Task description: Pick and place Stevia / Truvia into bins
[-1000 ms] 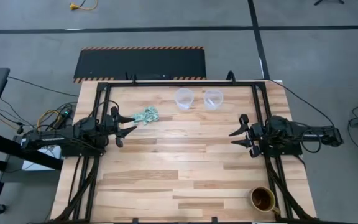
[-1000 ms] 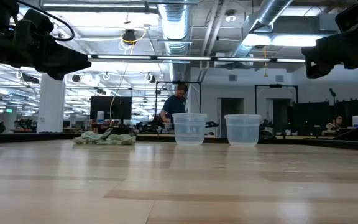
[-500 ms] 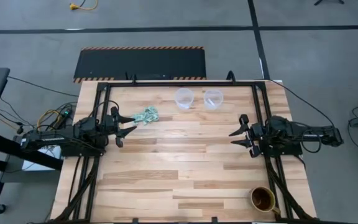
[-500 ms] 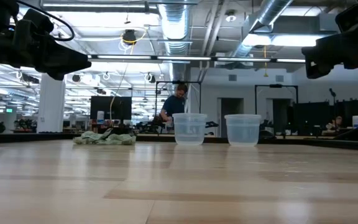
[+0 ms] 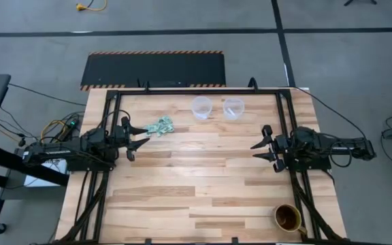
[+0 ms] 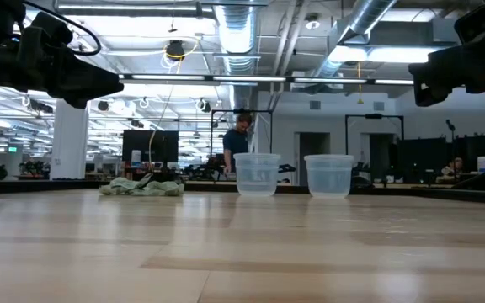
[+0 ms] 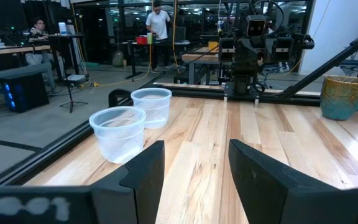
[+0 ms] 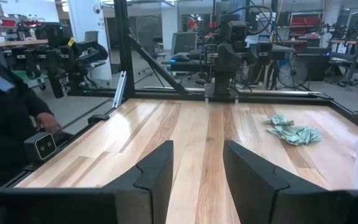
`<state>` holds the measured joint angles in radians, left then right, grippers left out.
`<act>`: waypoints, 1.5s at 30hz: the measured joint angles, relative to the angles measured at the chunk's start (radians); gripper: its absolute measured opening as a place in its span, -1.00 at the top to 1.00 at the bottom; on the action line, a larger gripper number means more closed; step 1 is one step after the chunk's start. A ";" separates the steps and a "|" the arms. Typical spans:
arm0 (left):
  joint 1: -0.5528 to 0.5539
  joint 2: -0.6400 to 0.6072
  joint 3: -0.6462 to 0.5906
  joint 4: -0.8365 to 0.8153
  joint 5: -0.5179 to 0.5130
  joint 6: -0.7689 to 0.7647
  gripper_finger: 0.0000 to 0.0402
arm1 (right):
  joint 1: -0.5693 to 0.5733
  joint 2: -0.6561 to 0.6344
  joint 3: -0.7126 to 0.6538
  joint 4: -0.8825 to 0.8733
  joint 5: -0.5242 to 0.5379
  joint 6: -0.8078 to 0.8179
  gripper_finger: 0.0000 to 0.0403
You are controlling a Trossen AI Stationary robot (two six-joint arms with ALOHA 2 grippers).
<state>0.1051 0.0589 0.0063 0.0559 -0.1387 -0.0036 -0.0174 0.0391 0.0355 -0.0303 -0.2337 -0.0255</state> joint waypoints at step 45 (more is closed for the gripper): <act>0.000 0.000 0.000 0.021 -0.002 -0.100 0.16 | -0.011 0.000 0.000 0.069 0.050 0.054 0.33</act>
<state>0.1048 0.0589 0.0063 0.0769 -0.1402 -0.1037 -0.0284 0.0391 0.0353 0.0391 -0.1837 0.0286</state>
